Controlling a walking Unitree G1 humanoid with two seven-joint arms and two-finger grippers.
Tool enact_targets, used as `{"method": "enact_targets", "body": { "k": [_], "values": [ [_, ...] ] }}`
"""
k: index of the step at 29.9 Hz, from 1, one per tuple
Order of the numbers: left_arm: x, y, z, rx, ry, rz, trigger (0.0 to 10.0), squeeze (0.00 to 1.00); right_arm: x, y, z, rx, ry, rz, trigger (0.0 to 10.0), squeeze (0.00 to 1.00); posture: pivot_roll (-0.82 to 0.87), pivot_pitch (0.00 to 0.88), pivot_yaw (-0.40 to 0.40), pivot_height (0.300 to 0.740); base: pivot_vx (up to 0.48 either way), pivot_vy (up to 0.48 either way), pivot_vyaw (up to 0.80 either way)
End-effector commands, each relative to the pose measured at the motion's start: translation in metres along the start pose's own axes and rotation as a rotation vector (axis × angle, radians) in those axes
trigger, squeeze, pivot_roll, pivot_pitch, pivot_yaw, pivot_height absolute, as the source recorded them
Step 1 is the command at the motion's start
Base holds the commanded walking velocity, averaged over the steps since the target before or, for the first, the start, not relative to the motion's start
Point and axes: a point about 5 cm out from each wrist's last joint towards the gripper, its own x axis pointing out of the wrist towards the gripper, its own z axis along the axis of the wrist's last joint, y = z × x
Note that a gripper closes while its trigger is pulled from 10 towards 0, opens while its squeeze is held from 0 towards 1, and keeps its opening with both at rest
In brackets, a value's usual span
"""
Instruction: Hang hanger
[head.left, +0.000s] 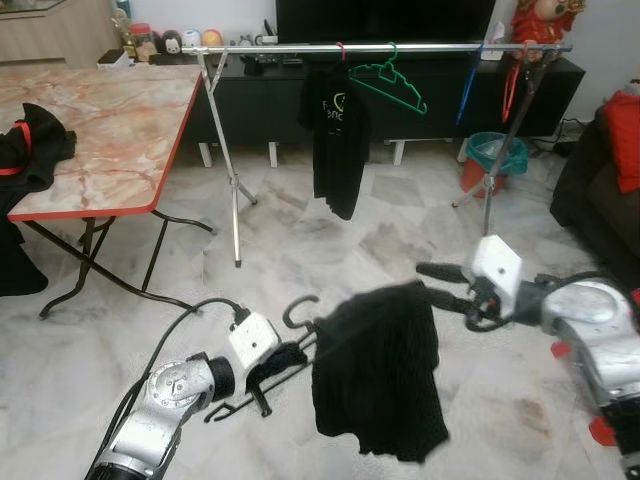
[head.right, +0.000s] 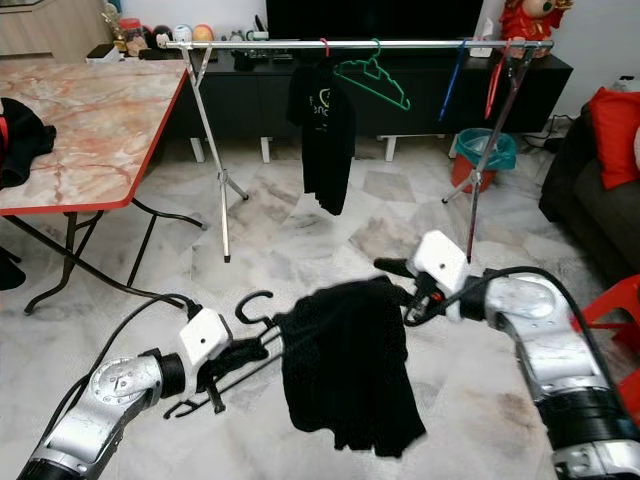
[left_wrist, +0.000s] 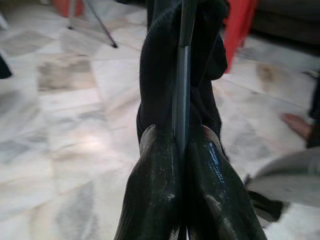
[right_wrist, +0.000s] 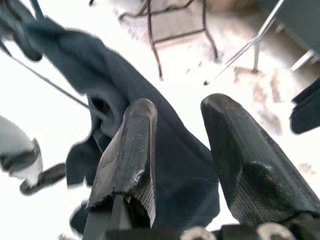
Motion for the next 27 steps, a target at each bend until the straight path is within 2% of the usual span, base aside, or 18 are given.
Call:
{"method": "enact_targets", "body": {
  "k": [1, 2, 8, 13, 17, 23, 26, 27],
  "values": [
    [-0.002, -0.002, 0.012, 0.025, -0.042, -0.043, 10.0, 0.00, -0.003, 0.004, -0.003, 0.009, 0.007, 0.058, 10.0, 0.00, -0.05, 0.000, 0.002, 0.740, 0.000, 0.000, 0.00],
    [-0.004, -0.004, 0.013, 0.028, -0.036, -0.073, 10.0, 0.00, -0.006, 0.009, -0.007, 0.024, 0.012, 0.113, 10.0, 0.00, -0.04, 0.000, 0.002, 0.740, 0.000, 0.000, 0.00],
    [-0.010, -0.009, 0.021, -0.021, -0.043, -0.195, 10.0, 0.00, -0.008, 0.016, -0.020, 0.078, 0.061, 0.212, 10.0, 0.00, -0.04, 0.000, 0.003, 0.740, 0.000, 0.000, 0.00],
    [-0.020, -0.013, 0.027, -0.045, -0.035, -0.295, 10.0, 0.00, -0.008, 0.009, -0.025, 0.066, 0.077, 0.180, 10.0, 0.00, -0.04, 0.000, 0.004, 0.740, 0.000, 0.000, 0.00],
    [-0.023, -0.017, 0.028, -0.052, -0.018, -0.346, 10.0, 0.00, -0.006, 0.001, -0.021, 0.060, 0.053, 0.122, 10.0, 0.00, -0.04, 0.000, 0.003, 0.740, 0.000, 0.000, 0.00],
    [-0.026, -0.023, 0.024, -0.057, 0.029, -0.413, 10.0, 0.00, -0.007, -0.003, -0.015, 0.039, 0.023, 0.135, 10.0, 0.00, -0.04, 0.000, 0.001, 0.740, 0.000, 0.000, 0.00],
    [-0.025, -0.025, 0.019, -0.046, 0.063, -0.432, 10.0, 0.00, -0.008, -0.009, -0.006, 0.031, -0.020, 0.122, 10.0, 0.00, -0.04, 0.000, 0.000, 0.740, 0.000, 0.000, 0.00],
    [-0.024, -0.025, 0.018, -0.050, 0.064, -0.430, 10.0, 0.00, -0.008, -0.012, 0.004, 0.033, -0.074, 0.125, 10.0, 0.00, -0.04, 0.000, 0.003, 0.740, 0.000, 0.000, 0.00]
  ]
}}
